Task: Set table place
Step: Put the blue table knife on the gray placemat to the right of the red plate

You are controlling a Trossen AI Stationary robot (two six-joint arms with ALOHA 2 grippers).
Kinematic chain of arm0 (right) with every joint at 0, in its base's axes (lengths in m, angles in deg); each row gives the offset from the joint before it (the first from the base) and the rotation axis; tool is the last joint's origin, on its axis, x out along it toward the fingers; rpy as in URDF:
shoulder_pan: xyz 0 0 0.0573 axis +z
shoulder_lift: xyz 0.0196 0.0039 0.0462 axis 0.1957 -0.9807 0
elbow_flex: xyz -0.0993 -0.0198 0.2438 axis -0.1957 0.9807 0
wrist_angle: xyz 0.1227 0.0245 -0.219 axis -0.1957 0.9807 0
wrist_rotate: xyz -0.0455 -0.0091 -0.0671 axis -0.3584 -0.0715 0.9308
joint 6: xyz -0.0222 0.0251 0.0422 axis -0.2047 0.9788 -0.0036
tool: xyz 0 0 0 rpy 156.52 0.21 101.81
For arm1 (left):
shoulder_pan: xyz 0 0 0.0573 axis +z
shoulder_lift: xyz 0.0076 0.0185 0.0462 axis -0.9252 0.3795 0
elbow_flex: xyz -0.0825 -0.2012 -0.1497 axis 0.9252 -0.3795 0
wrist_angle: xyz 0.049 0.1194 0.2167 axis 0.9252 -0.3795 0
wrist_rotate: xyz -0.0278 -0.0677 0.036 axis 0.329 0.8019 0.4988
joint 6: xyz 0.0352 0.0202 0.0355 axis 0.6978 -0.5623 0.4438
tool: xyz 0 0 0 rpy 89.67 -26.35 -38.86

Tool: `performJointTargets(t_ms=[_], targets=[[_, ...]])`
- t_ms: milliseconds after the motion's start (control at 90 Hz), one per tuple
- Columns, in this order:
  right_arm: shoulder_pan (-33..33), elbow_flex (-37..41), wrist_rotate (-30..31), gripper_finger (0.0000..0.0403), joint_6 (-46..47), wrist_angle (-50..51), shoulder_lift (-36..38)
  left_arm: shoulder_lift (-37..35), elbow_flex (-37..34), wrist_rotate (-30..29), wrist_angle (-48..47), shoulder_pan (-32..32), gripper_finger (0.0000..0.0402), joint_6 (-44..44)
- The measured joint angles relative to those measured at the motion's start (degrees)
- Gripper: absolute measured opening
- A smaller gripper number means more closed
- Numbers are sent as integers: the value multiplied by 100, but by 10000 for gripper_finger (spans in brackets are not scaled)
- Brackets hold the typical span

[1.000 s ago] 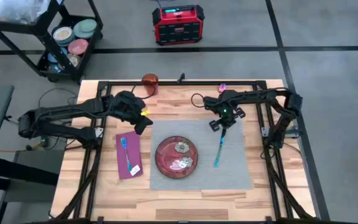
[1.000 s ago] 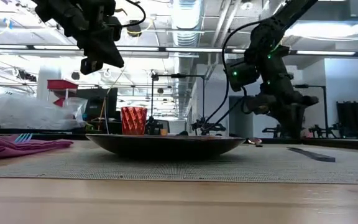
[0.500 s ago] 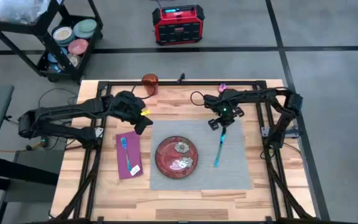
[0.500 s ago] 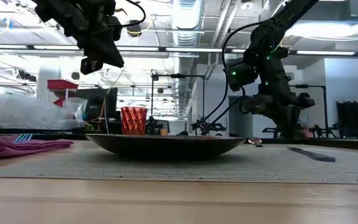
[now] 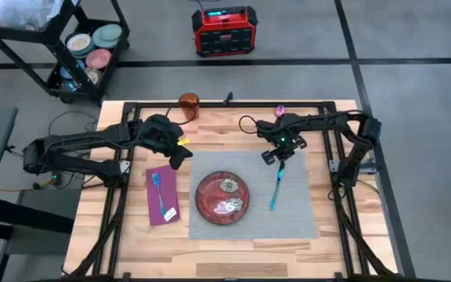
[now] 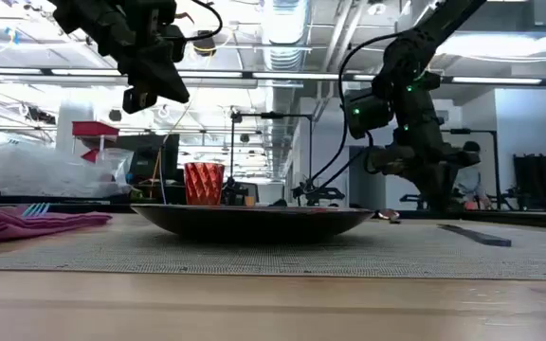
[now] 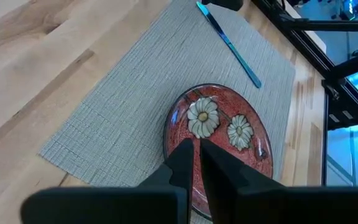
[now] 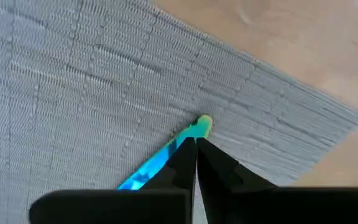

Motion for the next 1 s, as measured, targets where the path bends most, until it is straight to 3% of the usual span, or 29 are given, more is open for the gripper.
performJointTargets(t_ms=[1000], targets=[[461,286,-487,0,402,-657,2,0,0,0,-2,0,10,125]])
